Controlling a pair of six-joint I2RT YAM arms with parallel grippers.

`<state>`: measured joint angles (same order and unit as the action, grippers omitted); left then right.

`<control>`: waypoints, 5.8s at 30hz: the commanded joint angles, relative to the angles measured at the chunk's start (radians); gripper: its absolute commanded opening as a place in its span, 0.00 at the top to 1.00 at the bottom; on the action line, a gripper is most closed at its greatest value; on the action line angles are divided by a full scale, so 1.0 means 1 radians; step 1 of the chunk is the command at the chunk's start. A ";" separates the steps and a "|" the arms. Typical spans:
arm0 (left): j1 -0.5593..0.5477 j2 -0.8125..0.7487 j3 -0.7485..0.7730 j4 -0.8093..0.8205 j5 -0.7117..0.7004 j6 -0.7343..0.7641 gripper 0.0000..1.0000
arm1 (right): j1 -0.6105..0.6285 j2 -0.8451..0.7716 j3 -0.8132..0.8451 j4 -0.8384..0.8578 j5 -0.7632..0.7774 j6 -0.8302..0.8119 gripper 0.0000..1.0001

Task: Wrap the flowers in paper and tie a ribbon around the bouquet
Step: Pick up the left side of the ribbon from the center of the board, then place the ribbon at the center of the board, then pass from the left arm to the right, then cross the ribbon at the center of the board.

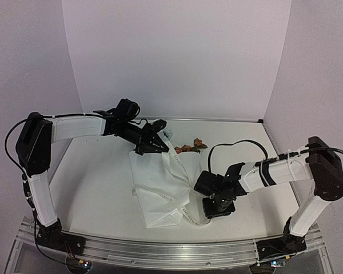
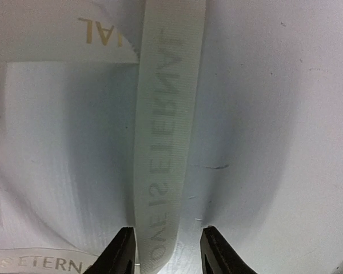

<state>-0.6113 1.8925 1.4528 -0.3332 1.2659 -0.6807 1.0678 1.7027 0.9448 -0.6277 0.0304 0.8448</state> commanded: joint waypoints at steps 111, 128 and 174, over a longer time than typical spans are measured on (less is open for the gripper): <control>0.093 -0.133 -0.129 0.140 -0.395 0.093 0.40 | -0.248 0.016 0.744 -0.286 -0.125 -0.629 1.00; -0.137 -0.447 -0.451 -0.035 -0.839 0.460 0.43 | -0.333 -0.010 0.873 -0.370 -0.364 -0.135 1.00; -0.371 -0.173 -0.289 -0.062 -1.175 0.668 1.00 | -0.269 -0.068 0.380 0.385 -0.365 0.248 1.00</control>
<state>-0.9894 1.7527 1.1061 -0.4198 0.1095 -0.0242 0.7732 1.6424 1.3598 -0.4231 -0.3566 1.0702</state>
